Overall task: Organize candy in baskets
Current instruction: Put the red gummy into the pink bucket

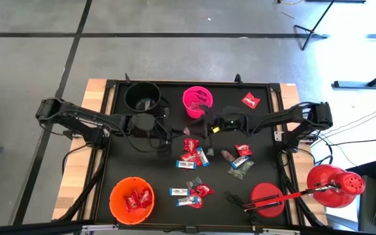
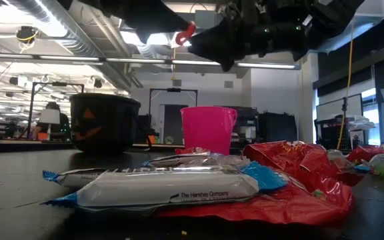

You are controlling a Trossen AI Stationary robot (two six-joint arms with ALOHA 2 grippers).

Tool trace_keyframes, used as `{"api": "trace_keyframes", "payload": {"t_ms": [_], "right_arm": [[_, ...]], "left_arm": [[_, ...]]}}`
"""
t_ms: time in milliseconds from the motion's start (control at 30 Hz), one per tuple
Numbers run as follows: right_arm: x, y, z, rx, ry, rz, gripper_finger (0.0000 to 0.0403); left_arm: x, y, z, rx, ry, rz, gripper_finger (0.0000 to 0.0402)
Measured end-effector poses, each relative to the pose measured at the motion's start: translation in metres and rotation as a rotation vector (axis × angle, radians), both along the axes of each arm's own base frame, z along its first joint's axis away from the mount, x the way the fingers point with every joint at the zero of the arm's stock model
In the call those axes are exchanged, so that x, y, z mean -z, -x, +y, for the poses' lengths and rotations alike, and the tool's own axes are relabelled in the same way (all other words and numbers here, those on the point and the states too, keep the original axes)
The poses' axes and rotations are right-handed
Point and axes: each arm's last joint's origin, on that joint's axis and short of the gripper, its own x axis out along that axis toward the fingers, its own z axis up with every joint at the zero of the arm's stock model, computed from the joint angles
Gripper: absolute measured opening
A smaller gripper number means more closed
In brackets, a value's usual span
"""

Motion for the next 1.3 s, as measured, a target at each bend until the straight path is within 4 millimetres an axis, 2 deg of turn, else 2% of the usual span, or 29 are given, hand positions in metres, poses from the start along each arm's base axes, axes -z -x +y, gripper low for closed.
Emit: {"api": "trace_keyframes", "payload": {"t_ms": [167,333,500,667,767,900,967,1133,1300], "right_arm": [[0.009,-0.007,0.007,-0.047,0.008,-0.023,0.0137],[0.009,-0.009,0.009,-0.109,0.001,-0.076,0.0137],[0.007,-0.009,0.008,-0.090,0.001,-0.099,0.0137],[0.006,-0.010,0.005,0.010,-0.018,-0.103,0.0134],[0.006,-0.010,0.005,0.011,-0.016,-0.103,0.0108],[0.006,-0.010,0.005,0.000,-0.013,-0.101,0.0033],[0.007,-0.010,0.005,0.000,-0.013,-0.095,0.0010],[0.009,-0.010,0.005,0.000,-0.018,-0.074,0.0011],[0.009,-0.010,0.005,-0.006,-0.021,-0.061,0.0004]], "left_arm": [[-0.003,-0.001,0.001,0.011,0.012,-0.035,0.0000],[-0.004,-0.002,0.001,0.016,0.013,-0.048,0.0000],[-0.004,-0.002,0.001,0.014,0.014,-0.053,0.0000],[-0.005,-0.002,0.001,0.010,0.014,-0.056,0.0000],[-0.005,-0.002,0.001,0.010,0.013,-0.056,0.0000],[-0.004,-0.002,0.001,0.009,0.013,-0.050,0.0000],[-0.003,-0.002,0.002,-0.008,0.013,-0.043,0.0000],[-0.006,0.002,0.003,-0.035,0.021,-0.046,0.0011],[-0.027,0.021,0.002,-0.074,-0.023,-0.089,0.0068]]}}
